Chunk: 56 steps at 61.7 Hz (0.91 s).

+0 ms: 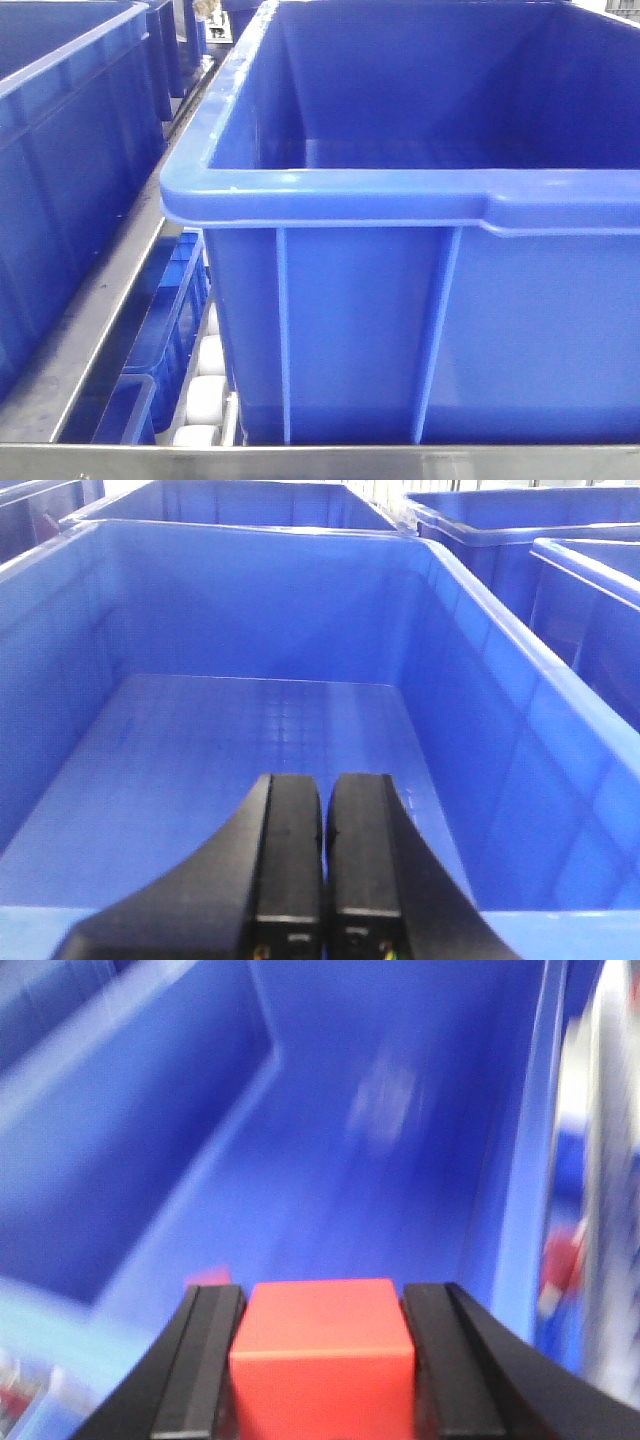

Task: Pick red cube and place on left shelf
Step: 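Drive up to the shelf and stop facing a blue bin, then lower the red cube into the blue bin and open the right gripper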

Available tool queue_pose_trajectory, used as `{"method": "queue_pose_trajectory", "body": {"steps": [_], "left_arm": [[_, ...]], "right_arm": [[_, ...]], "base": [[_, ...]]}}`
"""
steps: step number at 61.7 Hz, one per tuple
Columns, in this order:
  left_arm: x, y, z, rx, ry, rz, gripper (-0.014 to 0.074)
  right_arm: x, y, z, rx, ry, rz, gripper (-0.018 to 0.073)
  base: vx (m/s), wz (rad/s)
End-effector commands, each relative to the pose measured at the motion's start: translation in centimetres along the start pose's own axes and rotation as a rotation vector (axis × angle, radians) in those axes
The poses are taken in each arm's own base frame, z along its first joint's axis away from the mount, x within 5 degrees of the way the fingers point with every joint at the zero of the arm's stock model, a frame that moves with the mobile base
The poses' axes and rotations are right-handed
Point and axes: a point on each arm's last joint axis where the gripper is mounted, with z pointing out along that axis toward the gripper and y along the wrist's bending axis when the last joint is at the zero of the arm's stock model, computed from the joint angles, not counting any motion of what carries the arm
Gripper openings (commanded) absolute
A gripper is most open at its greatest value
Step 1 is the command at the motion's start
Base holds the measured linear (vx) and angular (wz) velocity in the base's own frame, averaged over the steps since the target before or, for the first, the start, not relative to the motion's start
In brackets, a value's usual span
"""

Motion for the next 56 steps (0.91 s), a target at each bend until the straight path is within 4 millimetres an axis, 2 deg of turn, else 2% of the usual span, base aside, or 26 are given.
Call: {"method": "queue_pose_trajectory", "body": {"steps": [1,7,11,21,30,41,47,56], "left_arm": [[0.0,0.2,0.0,-0.011,-0.073,-0.002,0.0102],[0.0,0.2,0.0,-0.011,-0.073,-0.002,0.0102],[0.0,0.2,0.0,-0.011,-0.073,-0.002,0.0102],[0.0,0.2,0.0,-0.011,-0.073,-0.002,0.0102],[0.0,0.2,0.0,-0.011,-0.073,-0.002,0.0102],[0.0,0.2,0.0,-0.011,-0.073,-0.002,0.0102],[0.0,0.2,0.0,-0.011,-0.073,-0.002,0.0102],[0.0,0.2,0.0,-0.011,-0.073,-0.002,0.0102]], "right_arm": [[-4.2,0.2,1.0,0.003,-0.060,-0.060,0.0057],[-6.7,0.6,4.0,0.005,0.017,-0.105,0.0057],[-8.1,0.9,6.7,-0.001,0.073,-0.123,0.0057],[-9.7,1.9,13.9,-0.016,0.216,-0.153,0.0057],[-8.8,3.3,20.2,-0.047,0.343,-0.194,0.0057],[-6.9,4.7,25.8,-0.070,0.460,-0.218,0.0059],[-6.1,5.0,27.5,-0.070,0.506,-0.222,0.0060],[-5.0,5.1,28.7,-0.070,0.561,-0.228,0.0098]], "base": [[0.00,0.00],[0.00,0.00],[0.00,0.00],[0.00,0.00],[0.00,0.00],[0.00,0.00],[0.00,0.00],[0.00,0.00]]}}
